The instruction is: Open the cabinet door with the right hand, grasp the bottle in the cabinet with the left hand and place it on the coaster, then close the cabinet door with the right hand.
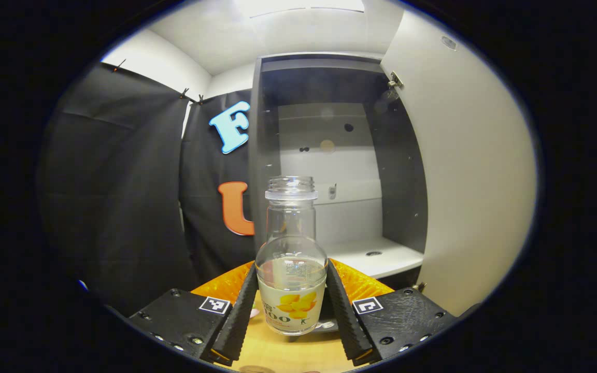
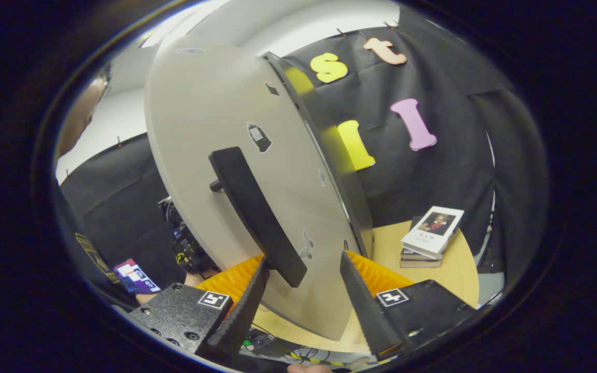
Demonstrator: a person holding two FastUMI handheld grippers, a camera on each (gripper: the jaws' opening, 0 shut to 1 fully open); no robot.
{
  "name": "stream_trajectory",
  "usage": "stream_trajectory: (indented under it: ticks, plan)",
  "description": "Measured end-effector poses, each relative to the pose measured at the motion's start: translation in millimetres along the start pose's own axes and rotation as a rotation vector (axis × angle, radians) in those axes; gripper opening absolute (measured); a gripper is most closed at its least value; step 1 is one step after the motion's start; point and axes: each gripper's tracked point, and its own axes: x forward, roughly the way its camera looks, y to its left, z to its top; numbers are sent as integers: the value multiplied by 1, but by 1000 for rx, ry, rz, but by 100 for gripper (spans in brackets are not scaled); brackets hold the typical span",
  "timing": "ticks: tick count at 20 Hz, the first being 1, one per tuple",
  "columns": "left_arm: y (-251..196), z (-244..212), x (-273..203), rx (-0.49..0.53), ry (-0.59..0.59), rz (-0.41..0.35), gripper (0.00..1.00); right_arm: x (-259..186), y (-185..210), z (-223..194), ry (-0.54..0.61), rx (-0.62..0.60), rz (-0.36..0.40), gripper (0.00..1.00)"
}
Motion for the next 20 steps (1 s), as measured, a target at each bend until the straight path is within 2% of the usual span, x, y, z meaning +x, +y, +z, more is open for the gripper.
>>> stream_trajectory:
  ticks: [1,3,4,5,7,10,11,12,13,15,19,20]
  plan:
    - [5,-13,-8,9,-2,-2,71,-1,-1,1,-2,5,-38,91]
    - [12,-42,-24,1,8,-10,71,-6,-2,3,-17,1,-119,91]
    - [15,-58,-32,-8,26,-13,71,-8,-3,4,-38,0,-169,84]
    - [19,-74,-39,-16,41,-13,71,-11,-6,5,-54,-9,-220,91]
    - [25,-103,-48,-18,66,-2,71,-14,-9,7,-86,-44,-301,91]
    - [40,-147,-58,-31,105,33,71,-13,-11,1,-99,-82,-369,91]
    - [46,-165,-63,-41,121,47,71,-13,-13,0,-102,-92,-390,84]
    - [53,-180,-66,-40,135,65,71,-16,-18,-2,-104,-108,-429,91]
    - [60,-196,-68,-29,150,82,71,-21,-23,-1,-117,-125,-476,84]
    - [67,-222,-68,-1,165,94,71,-26,-22,-1,-141,-170,-533,94]
    - [63,-265,-61,12,183,97,71,-42,-25,3,-157,-310,-655,95]
    - [61,-272,-59,9,188,101,71,-41,-28,-2,-143,-319,-673,92]
